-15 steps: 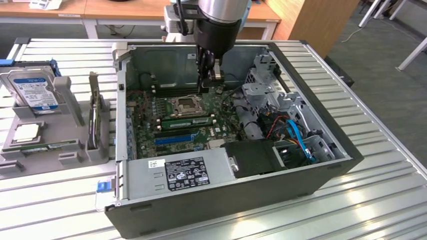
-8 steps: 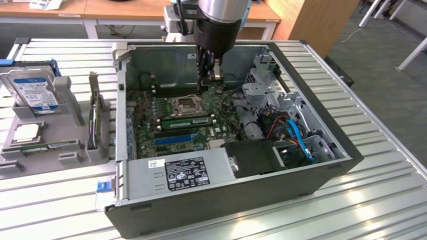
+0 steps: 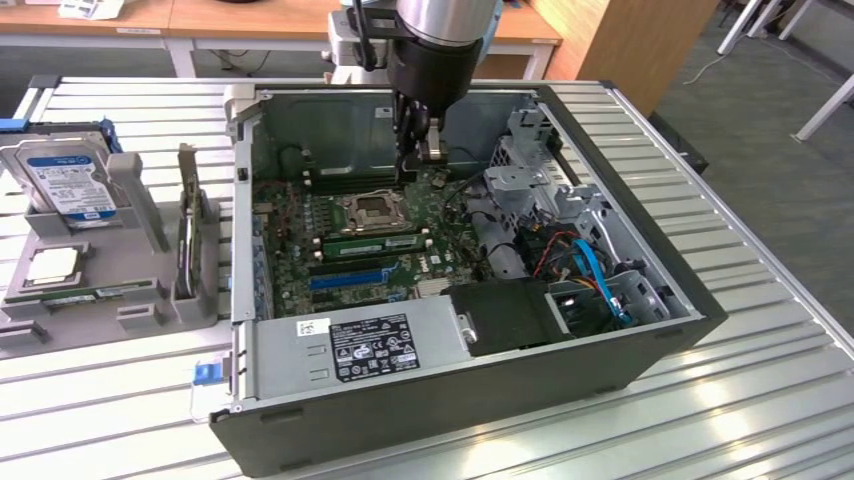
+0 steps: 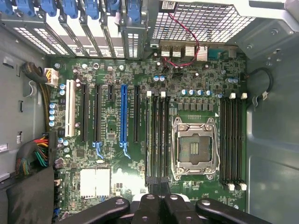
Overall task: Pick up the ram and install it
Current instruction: 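Press down the ram until it locks into place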
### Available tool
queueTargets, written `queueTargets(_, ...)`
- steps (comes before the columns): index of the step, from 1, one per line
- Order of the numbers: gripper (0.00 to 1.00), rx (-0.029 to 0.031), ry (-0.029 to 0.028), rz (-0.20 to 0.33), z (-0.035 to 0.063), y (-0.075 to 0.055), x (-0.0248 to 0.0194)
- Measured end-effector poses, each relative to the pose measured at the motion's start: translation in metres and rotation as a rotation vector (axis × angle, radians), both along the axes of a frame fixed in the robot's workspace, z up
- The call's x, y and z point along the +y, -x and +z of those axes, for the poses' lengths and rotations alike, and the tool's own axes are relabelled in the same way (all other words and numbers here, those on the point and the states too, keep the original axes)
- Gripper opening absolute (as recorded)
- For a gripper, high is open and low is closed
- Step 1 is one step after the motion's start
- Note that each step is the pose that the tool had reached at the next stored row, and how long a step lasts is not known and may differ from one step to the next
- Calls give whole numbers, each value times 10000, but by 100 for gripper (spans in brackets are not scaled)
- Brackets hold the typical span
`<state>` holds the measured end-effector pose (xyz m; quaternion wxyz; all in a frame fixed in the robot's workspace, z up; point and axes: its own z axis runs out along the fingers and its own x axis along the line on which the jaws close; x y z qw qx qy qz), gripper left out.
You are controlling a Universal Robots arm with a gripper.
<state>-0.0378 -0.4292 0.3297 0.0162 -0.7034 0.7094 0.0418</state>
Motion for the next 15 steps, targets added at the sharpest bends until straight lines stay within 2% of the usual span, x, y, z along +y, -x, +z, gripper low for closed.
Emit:
queueTargets(7, 10, 0, 0, -1, 0, -42, 1)
queueTargets(15, 10, 0, -9, 1, -1, -265, 0)
